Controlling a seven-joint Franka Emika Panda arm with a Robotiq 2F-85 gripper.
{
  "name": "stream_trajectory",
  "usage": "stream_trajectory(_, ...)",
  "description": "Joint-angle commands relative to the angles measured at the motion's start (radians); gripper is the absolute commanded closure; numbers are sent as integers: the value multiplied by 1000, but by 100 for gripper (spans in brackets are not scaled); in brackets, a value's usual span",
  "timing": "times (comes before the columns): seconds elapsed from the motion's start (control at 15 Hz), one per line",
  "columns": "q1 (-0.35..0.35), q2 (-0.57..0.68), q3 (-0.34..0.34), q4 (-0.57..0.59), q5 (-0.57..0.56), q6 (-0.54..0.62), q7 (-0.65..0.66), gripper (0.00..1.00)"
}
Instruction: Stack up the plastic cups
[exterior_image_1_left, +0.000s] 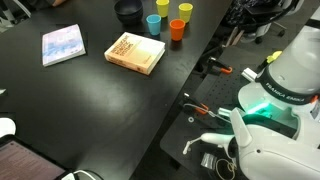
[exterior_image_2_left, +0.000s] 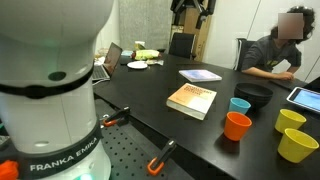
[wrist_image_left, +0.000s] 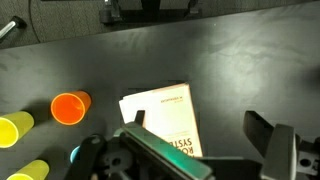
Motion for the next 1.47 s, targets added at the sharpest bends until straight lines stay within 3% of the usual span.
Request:
stream_trajectory(0.0, -58, 75, -63, 14, -7, 117, -12, 0)
stream_trajectory(0.33, -124, 256, -125, 69, -48, 308, 3, 0)
stream_trajectory(0.73, -168, 494, -176, 217, -105, 383, 69, 0)
stream_trajectory(1.4, -219, 775, -233, 398, -6, 512, 104, 0)
